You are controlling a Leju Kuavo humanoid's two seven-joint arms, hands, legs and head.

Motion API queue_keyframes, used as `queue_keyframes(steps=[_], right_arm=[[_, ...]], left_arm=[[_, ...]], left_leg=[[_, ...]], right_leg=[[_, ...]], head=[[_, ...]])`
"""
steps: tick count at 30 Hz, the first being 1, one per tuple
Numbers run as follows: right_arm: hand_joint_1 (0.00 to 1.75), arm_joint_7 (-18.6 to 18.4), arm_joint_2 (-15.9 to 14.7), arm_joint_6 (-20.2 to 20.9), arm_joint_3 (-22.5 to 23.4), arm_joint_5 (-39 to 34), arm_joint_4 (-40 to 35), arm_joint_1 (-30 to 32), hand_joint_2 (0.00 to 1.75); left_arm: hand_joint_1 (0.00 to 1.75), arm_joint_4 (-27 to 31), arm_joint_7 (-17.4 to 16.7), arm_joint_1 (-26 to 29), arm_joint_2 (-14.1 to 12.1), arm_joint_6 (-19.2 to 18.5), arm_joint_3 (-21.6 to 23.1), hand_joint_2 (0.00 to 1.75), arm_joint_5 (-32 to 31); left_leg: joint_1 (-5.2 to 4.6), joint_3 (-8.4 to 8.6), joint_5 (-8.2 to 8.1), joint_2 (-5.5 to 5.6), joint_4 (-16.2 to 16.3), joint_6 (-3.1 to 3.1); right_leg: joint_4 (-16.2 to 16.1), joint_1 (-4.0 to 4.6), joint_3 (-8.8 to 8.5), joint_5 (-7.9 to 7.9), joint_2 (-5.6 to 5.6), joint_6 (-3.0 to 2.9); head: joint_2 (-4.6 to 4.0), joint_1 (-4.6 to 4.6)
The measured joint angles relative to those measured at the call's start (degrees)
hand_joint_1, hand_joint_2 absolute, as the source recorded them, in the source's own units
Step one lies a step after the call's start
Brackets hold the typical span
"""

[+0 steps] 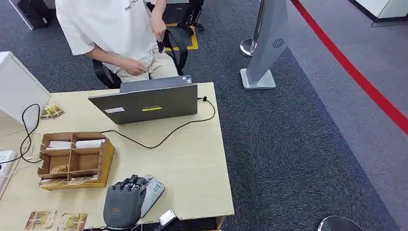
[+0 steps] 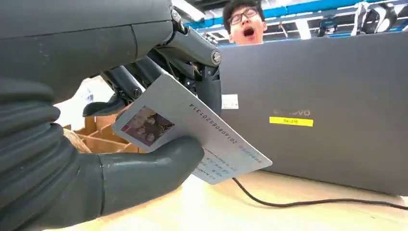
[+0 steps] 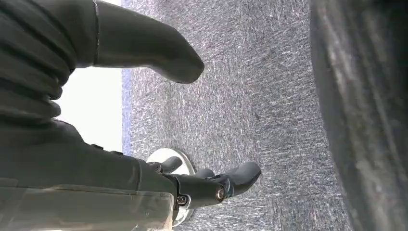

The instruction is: Pass the card to the sensor for recognition and then transmit it.

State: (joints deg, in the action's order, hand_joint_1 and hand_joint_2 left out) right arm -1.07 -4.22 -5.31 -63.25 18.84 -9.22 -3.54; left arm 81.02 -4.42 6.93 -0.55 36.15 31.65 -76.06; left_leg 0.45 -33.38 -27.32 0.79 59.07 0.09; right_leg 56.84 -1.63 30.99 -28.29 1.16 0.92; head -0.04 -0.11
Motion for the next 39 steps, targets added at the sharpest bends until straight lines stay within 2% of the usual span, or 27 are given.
queue_keyframes(steps=[22,39], right_arm=[[0.0,-0.83,0.33,-0.77,0.39,0.13,0.0,-0.01,1.75],[0.0,-1.62,0.66,-1.03,1.29,-0.44,0.02,0.11,1.75]], left_arm=[[1.75,-4.92,-1.07,0.04,1.88,0.48,1.68,1.75,5.18],[1.75,-7.19,-2.25,1.38,2.05,3.34,1.47,1.75,12.15]], left_leg=[[0.0,0.0,0.0,0.0,0.0,0.0],[0.0,-0.01,0.0,0.0,0.0,0.0]], right_leg=[[0.0,0.0,0.0,0.0,0.0,0.0],[0.0,0.0,0.0,0.0,0.0,0.0]], head=[[0.0,0.0],[0.0,0.0]])
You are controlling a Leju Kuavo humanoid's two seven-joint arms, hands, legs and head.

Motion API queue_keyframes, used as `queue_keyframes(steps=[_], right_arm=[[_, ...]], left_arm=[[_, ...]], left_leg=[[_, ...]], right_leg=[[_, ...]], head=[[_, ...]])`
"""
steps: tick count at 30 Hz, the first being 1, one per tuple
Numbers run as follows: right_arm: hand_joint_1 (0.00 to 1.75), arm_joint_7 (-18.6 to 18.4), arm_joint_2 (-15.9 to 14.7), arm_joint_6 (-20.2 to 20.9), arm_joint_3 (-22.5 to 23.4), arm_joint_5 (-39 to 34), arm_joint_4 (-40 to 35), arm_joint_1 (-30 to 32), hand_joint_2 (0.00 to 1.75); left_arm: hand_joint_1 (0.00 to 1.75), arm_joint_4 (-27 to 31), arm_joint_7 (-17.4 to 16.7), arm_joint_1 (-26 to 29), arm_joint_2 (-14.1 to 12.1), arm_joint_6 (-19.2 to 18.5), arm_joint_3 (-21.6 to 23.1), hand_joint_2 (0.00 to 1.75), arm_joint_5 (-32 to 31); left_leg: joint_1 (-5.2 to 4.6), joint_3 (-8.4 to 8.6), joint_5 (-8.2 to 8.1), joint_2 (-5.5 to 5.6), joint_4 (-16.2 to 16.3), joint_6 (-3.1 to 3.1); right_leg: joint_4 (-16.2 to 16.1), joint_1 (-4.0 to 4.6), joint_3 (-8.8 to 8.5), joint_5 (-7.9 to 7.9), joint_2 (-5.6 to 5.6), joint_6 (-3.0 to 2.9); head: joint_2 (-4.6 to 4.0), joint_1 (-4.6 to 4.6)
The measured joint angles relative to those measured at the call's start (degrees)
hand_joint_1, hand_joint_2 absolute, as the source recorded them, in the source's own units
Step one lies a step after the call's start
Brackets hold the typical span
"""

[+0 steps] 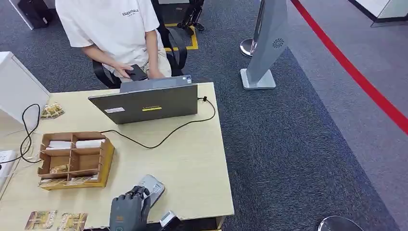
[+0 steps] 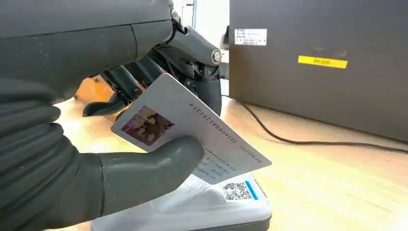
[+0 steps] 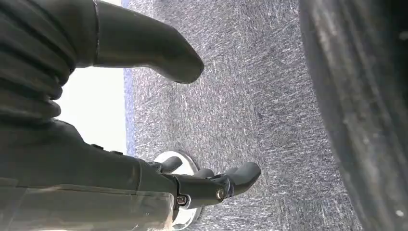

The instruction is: Pass the card to the sensor for recognition and then transmit it.

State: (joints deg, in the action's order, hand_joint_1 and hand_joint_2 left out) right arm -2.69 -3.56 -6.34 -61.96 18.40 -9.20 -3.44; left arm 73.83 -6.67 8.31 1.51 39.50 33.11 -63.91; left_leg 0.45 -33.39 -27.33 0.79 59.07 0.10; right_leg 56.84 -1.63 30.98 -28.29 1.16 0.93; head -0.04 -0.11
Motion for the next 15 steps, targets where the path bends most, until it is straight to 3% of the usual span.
queue_keyframes(steps=[15], right_arm=[[0.0,0.2,0.04,0.02,0.04,0.68,0.0,0.18,1.75]], left_arm=[[1.75,-2.19,3.74,0.67,2.41,0.59,-5.69,1.75,4.92]], left_leg=[[0.0,0.02,0.01,0.0,0.0,0.0]], right_leg=[[0.0,0.0,-0.01,0.01,-0.01,0.0]], head=[[0.0,0.0]])
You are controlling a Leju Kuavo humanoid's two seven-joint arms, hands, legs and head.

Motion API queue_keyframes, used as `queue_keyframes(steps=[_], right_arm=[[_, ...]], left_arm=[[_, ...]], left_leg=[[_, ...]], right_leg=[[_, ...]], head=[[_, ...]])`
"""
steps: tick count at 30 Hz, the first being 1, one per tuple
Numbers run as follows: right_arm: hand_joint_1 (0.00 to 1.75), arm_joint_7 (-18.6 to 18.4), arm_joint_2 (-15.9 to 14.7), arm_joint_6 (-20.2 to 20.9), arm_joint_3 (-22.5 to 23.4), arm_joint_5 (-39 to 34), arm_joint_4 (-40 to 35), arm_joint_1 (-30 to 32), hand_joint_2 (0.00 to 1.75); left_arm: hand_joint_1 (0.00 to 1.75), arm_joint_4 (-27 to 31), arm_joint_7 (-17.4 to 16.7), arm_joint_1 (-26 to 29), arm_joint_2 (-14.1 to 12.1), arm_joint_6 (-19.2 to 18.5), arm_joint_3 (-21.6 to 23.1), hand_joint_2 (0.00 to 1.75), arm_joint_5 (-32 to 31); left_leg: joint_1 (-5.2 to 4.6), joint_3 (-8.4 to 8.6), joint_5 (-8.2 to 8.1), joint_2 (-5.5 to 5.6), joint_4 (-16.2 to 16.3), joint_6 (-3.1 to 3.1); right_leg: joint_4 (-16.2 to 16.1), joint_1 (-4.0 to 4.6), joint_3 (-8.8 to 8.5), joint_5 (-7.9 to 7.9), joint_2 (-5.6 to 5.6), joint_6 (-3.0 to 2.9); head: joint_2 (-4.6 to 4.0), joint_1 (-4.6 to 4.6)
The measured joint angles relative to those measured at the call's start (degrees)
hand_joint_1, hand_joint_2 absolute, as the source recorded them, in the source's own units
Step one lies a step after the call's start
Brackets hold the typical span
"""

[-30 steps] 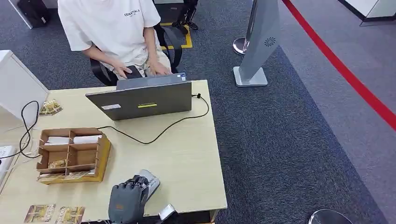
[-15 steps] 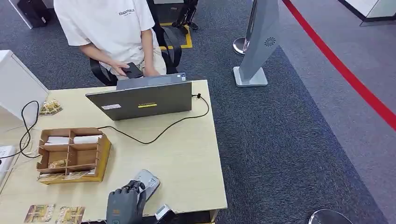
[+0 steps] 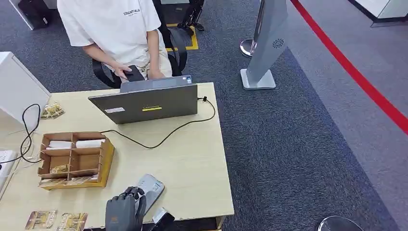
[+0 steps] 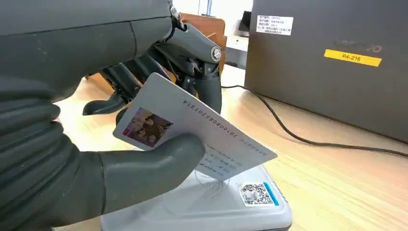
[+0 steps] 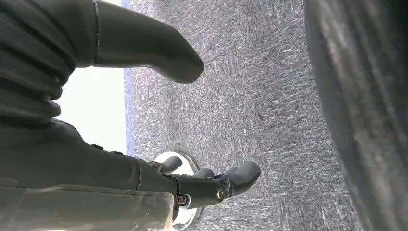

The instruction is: Pass the card to the sensor for recognition and then transmit it.

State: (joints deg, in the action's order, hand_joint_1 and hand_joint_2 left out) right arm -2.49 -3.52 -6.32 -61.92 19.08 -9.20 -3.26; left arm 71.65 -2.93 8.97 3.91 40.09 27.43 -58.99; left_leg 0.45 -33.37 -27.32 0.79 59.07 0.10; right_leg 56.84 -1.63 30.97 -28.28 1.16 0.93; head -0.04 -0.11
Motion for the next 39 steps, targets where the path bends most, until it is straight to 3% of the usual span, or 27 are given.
queue_keyframes(steps=[5,13,16,21,28,34,38,39], right_arm=[[0.0,0.68,-0.02,0.26,0.0,1.15,0.0,-0.01,1.75],[0.0,2.36,-0.02,1.29,-0.13,3.08,0.0,-0.17,1.75],[0.0,2.97,-0.02,1.46,-0.26,3.58,0.0,-0.42,1.75],[0.0,3.8,-0.11,2.78,-0.83,4.79,0.04,-1.15,1.75],[0.0,5.07,-0.35,4.37,-1.46,5.97,0.04,-2.19,1.75],[0.0,5.14,-0.52,5.44,-1.46,6.53,0.02,-2.59,1.75],[0.0,4.77,-0.59,5.38,-1.46,6.45,0.02,-2.63,1.75],[0.0,4.68,-0.61,5.38,-1.46,6.45,0.02,-2.63,1.75]], left_arm=[[1.75,0.52,1.92,-0.52,0.76,-0.2,-1.9,1.75,-4.1],[1.75,9.28,2.8,-6.01,-0.16,-2.14,-4.5,1.75,-15.29],[1.75,11.35,2.09,-10.88,-1.49,-2.56,-5.59,1.75,-18.67],[1.75,11.6,-2.76,-22.26,-5.57,-6.69,-8.02,1.75,-25.6],[1.75,-2.11,-6.28,-40.23,-12.62,-9.18,-11.69,1.75,-26.05],[1.75,-16.77,-9.34,-50.23,-16.85,-10.06,-11.32,1.75,-26.1],[1.75,-21.69,-9.09,-53.18,-17.68,-9.53,-11.32,1.75,-26.07],[0.0,-22.97,-8.55,-53.78,-17.84,-9.53,-11.32,1.75,-26.01]], left_leg=[[0.0,0.01,0.01,0.0,0.0,0.0],[0.0,-0.01,0.09,0.05,0.0,0.01],[0.01,-0.03,0.19,0.08,0.0,-0.01],[0.07,-0.05,0.32,0.12,0.0,-0.07],[0.14,-0.06,0.51,0.06,0.0,-0.16],[0.14,-0.13,0.54,0.01,0.0,-0.14],[0.14,-0.16,0.54,0.02,0.0,-0.14],[0.14,-0.17,0.54,0.02,0.0,-0.14]], right_leg=[[0.0,0.0,0.01,0.04,0.01,0.05],[0.01,0.0,-0.01,0.06,-0.08,0.04],[0.02,0.01,-0.01,0.11,-0.09,0.04],[0.05,0.07,0.03,0.26,-0.12,-0.03],[0.08,0.14,0.08,0.42,-0.04,-0.12],[0.09,0.14,0.19,0.46,0.06,-0.11],[0.08,0.14,0.19,0.46,0.06,-0.11],[0.07,0.14,0.19,0.46,0.05,-0.11]], head=[[0.0,-0.02],[0.0,0.0],[0.0,0.0],[-0.02,0.0],[0.0,-0.04],[0.0,-0.04],[-0.02,-0.02],[0.0,-0.02]])
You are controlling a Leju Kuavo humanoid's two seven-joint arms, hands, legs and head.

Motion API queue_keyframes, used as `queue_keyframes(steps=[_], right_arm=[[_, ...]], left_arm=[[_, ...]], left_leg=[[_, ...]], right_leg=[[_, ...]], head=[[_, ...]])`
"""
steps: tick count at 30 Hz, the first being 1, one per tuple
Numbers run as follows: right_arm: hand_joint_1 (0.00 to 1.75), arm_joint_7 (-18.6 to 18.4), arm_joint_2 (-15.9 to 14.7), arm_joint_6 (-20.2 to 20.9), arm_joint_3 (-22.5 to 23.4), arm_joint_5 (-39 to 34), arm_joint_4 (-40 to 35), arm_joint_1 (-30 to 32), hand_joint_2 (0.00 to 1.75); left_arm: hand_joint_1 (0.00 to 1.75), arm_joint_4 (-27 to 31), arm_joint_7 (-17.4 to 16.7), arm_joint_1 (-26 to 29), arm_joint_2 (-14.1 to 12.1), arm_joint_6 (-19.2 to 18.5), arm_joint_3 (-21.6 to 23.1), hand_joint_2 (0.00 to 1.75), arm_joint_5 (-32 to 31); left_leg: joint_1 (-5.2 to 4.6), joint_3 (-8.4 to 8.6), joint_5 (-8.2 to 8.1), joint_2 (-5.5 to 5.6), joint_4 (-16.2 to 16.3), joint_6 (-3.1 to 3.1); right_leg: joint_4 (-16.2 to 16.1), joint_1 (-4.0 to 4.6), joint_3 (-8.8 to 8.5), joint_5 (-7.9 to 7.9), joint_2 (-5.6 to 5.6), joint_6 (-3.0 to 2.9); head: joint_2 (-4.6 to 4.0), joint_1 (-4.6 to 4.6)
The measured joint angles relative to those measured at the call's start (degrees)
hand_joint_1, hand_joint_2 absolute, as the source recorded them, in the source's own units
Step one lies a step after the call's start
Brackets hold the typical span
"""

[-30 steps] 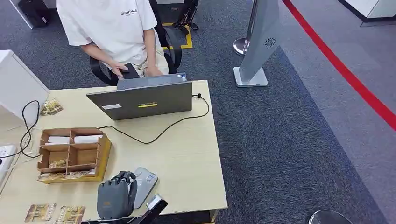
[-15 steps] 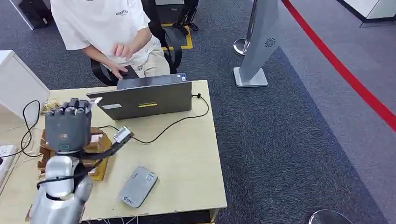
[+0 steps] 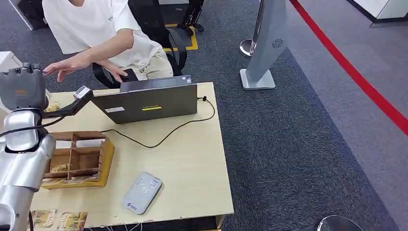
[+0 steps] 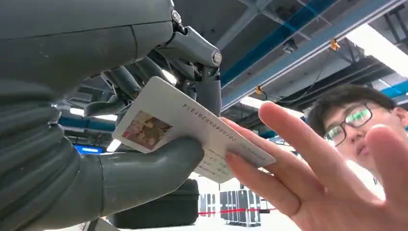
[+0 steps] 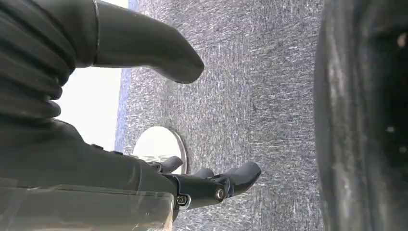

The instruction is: Pass the card to the sensor for recognition and then transmit it.

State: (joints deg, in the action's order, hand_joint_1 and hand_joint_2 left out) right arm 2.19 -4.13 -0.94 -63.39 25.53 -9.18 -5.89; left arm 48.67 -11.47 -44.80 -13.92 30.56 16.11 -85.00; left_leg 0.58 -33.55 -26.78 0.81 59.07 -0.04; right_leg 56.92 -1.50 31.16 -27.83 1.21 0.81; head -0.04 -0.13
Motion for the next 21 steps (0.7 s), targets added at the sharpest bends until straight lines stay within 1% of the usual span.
queue_keyframes(steps=[3,5,10,12,15,21], right_arm=[[0.0,-0.48,-0.02,-0.02,0.02,0.0,0.0,0.0,1.75],[0.0,-0.57,-0.04,-0.02,0.02,0.0,0.0,0.0,1.75],[0.0,-0.44,-0.07,-0.24,0.04,-0.11,0.0,0.02,1.75],[0.0,-0.37,-0.07,-0.44,0.11,-0.17,0.0,0.11,1.75],[0.0,-0.39,-0.07,-1.16,0.46,-0.53,0.0,0.5,1.75],[0.0,-0.39,-0.07,-1.2,0.48,-0.57,0.0,0.51,1.75]], left_arm=[[0.0,-1.57,1.09,-0.42,-0.05,0.02,-0.02,1.75,0.09],[0.0,-2.14,1.22,-0.41,-0.04,0.33,-0.02,1.75,0.11],[0.0,-2.49,2.4,0.22,-0.02,1.53,-0.02,1.75,0.15],[0.0,-1.48,3.06,1.62,0.04,1.22,-0.02,1.75,0.26],[0.0,2.35,4.37,5.06,0.31,0.46,-0.04,1.75,0.81],[0.0,2.59,4.41,5.15,0.31,0.42,-0.04,1.75,0.85]], left_leg=[[0.0,-0.02,0.0,0.01,0.0,0.0],[0.0,-0.02,0.0,0.01,0.0,0.0],[0.0,-0.02,0.0,0.01,0.0,0.0],[-0.01,-0.01,0.0,0.0,0.0,0.0],[0.0,-0.03,-0.01,-0.01,0.0,0.0],[0.0,-0.04,-0.01,-0.01,0.0,0.0]], right_leg=[[0.0,0.0,0.0,0.0,-0.02,0.0],[0.0,0.0,0.01,0.0,-0.01,0.0],[0.0,0.0,0.01,0.0,-0.02,0.0],[0.0,0.0,0.02,0.0,-0.01,0.0],[-0.01,0.0,0.03,0.0,0.0,0.0],[0.0,0.0,0.02,0.0,0.0,0.0]], head=[[0.0,-0.02],[0.0,-0.02],[0.0,0.0],[0.0,-0.04],[-0.02,-0.02],[-0.02,-0.02]])
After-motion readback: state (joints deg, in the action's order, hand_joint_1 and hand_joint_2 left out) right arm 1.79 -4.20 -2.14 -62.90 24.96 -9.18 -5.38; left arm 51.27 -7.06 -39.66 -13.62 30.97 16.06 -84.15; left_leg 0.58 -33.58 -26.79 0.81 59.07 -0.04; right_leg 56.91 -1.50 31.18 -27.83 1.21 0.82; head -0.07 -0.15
